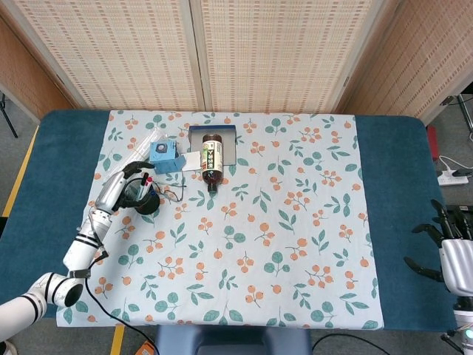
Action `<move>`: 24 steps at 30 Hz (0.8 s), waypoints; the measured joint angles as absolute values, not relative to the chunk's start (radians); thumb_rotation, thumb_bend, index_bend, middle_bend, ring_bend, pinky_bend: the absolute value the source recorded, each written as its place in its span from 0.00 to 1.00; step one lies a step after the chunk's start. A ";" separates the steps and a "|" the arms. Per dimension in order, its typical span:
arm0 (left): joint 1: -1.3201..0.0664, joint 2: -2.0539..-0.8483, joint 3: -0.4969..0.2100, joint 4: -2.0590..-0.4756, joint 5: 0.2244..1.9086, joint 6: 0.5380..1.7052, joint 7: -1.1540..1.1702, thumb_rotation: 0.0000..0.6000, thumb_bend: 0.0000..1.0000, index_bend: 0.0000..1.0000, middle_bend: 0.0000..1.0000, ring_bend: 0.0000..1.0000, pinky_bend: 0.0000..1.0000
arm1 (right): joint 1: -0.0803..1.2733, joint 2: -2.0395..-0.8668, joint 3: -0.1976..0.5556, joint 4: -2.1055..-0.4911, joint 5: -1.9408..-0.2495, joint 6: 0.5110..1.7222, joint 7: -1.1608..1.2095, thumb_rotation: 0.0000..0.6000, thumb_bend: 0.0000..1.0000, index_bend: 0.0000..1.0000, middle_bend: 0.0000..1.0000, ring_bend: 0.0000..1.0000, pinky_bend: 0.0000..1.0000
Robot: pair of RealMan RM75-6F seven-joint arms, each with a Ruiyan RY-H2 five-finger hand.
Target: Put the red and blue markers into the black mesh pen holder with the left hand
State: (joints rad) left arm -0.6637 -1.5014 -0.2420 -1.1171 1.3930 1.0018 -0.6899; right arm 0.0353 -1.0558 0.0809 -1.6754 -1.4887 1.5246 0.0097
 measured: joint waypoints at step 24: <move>-0.182 -1.267 0.005 -1.372 1.406 1.528 0.319 1.00 0.31 0.13 0.16 0.07 0.16 | 0.035 -1.048 0.062 -1.706 -1.526 1.527 -0.014 1.00 0.00 0.27 0.06 0.22 0.05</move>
